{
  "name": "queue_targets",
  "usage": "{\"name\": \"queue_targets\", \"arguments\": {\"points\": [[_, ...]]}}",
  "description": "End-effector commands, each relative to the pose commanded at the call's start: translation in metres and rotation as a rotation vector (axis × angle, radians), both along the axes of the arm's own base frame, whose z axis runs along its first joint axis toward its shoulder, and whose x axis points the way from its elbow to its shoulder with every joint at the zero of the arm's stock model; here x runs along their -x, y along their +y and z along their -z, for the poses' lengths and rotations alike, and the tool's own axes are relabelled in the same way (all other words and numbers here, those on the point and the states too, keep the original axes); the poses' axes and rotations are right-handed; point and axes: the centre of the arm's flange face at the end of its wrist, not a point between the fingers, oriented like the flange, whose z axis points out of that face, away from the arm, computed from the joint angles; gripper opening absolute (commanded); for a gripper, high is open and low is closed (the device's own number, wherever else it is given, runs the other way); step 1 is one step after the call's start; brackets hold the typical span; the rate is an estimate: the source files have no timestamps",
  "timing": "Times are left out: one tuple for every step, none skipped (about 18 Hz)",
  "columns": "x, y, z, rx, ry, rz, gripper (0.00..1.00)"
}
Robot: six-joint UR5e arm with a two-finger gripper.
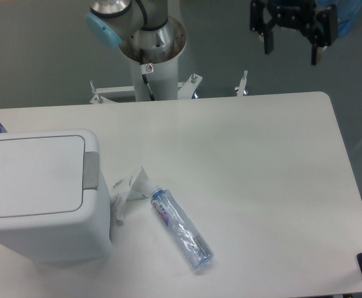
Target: Open the trash can
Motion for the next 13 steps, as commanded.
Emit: {"name": "queue_targets", "arguments": {"points": [[0.0,0.0,0.001,0.0,-0.002,-0.001,1.0],[0.0,0.0,0.001,0.0,-0.002,-0.001,1.0],[0.001,0.0,0.001,0.0,-0.002,-0.001,1.0],[0.0,0.001,0.001,0.0,-0.002,-0.001,1.0],[0.0,0.001,0.001,0.0,-0.002,-0.001,1.0],[0.0,0.001,0.001,-0.001,-0.001,-0.003,1.0],[0.001,0.002,0.0,-0.008,0.003,-0.009,1.0],[0.001,0.003,0.0,-0.021,0.007,-0.031,1.0],[0.002,0.005,-0.001,-0.035,0.008,-0.061,1.0],[0.001,0.008,0.0,-0.045,0.007,-0.081,1.0],[-0.001,0.013,0.0,-0.053,0.004,-0.095,1.0],[-0.002,0.016,0.0,-0.064,0.003,-0.116,1.0],[-0.003,0.02,0.0,-0.079,0.0,-0.146,1.0]]}}
